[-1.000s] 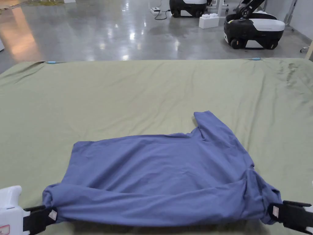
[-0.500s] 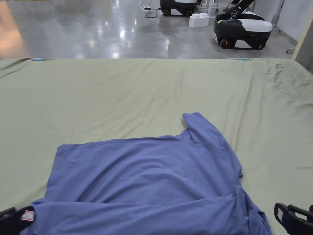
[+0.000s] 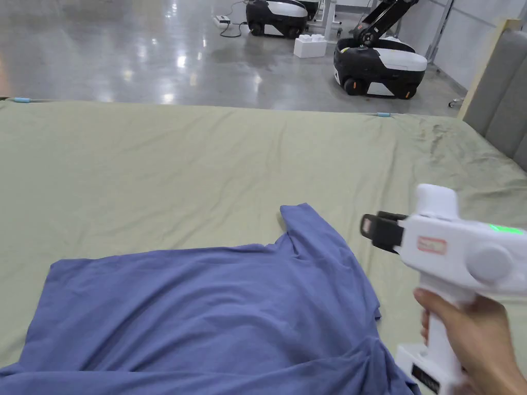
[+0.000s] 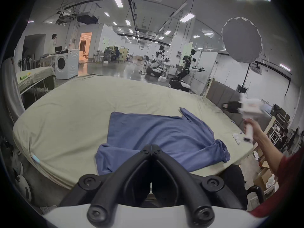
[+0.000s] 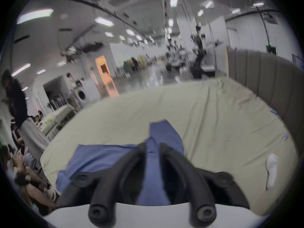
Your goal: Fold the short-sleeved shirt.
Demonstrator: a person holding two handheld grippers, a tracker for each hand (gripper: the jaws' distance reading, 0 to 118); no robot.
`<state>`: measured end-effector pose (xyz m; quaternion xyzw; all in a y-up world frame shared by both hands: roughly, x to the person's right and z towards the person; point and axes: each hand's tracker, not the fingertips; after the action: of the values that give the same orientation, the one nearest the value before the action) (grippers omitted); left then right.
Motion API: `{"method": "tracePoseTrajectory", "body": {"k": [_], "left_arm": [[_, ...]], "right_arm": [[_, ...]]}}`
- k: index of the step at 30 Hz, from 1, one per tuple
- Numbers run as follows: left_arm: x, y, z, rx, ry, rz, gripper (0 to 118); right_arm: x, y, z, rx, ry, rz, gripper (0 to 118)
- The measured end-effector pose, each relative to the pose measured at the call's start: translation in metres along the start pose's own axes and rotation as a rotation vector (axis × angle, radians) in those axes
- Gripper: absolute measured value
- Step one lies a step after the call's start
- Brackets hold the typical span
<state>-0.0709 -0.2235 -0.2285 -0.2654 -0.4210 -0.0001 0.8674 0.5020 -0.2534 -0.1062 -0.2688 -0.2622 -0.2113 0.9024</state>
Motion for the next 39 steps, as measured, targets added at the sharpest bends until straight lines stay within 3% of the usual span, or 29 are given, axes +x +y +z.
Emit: {"method": "tracePoseTrajectory", "body": {"k": [2, 4, 6, 7, 9, 10, 11, 12, 13, 14, 18, 20, 25, 28, 30, 32, 34, 35, 36, 39], "left_arm": [[0.000, -0.001, 0.000, -0.020, 0.004, 0.012, 0], [-0.016, -0.021, 0.006, -0.023, 0.016, 0.024, 0], [-0.017, -0.019, 0.004, -0.031, 0.028, 0.040, 0], [-0.018, -0.016, 0.002, -0.030, 0.038, 0.044, 0], [-0.018, -0.017, 0.003, -0.030, 0.046, 0.044, 0], [-0.018, -0.017, 0.003, -0.027, 0.053, 0.048, 0], [-0.019, -0.017, 0.003, -0.022, 0.051, 0.057, 11], [-0.021, -0.014, -0.003, -0.026, 0.025, 0.080, 42], [-0.027, -0.007, -0.011, -0.030, -0.059, 0.101, 84], [-0.038, 0.004, -0.024, -0.015, -0.123, 0.134, 108], [-0.120, 0.093, -0.147, -0.063, -0.090, 0.233, 109], [-0.132, 0.113, -0.226, -0.257, -0.012, 0.326, 109], [-0.169, 0.106, -0.360, -0.544, 0.279, 0.171, 109], [-0.166, 0.085, -0.392, -0.646, 0.273, 0.094, 109], [-0.164, 0.080, -0.402, -0.629, 0.294, 0.026, 109], [-0.155, 0.076, -0.399, -0.601, 0.302, 0.045, 103], [-0.153, 0.078, -0.395, -0.580, 0.309, 0.035, 82], [-0.152, 0.080, -0.393, -0.583, 0.293, 0.018, 52], [-0.144, 0.083, -0.389, -0.582, 0.272, -0.018, 4], [-0.132, 0.094, -0.369, -0.530, 0.243, -0.025, 0]], "right_arm": [[0.024, 0.016, -0.083, -0.281, -0.090, -0.074, 88], [0.042, 0.005, -0.138, -0.387, -0.122, -0.121, 88], [0.045, -0.006, -0.167, -0.467, -0.209, -0.038, 88], [0.047, -0.012, -0.175, -0.480, -0.180, -0.026, 87], [0.045, -0.022, -0.176, -0.485, -0.169, -0.049, 74], [0.043, -0.020, -0.165, -0.424, -0.197, -0.033, 54], [0.045, -0.016, -0.162, -0.420, -0.213, -0.060, 18], [0.050, -0.012, -0.157, -0.408, -0.224, -0.070, 12], [0.056, -0.009, -0.153, -0.397, -0.183, -0.096, 11], [0.061, -0.009, -0.152, -0.420, -0.110, -0.145, 11], [0.049, -0.015, -0.133, -0.405, -0.121, -0.152, 11], [0.041, -0.016, -0.133, -0.405, -0.122, -0.144, 11], [0.027, -0.017, -0.130, -0.395, -0.141, -0.078, 11], [0.021, -0.017, -0.127, -0.400, -0.138, -0.050, 11], [0.020, -0.014, -0.126, -0.398, -0.128, -0.017, 11], [0.017, -0.013, -0.119, -0.388, -0.120, -0.012, 11], [0.021, -0.011, -0.115, -0.354, -0.064, -0.065, 11], [0.019, -0.010, -0.110, -0.350, -0.036, -0.078, 11], [0.015, -0.010, -0.103, -0.337, -0.025, -0.075, 11], [0.008, -0.007, -0.080, -0.303, 0.041, -0.047, 11]]}}
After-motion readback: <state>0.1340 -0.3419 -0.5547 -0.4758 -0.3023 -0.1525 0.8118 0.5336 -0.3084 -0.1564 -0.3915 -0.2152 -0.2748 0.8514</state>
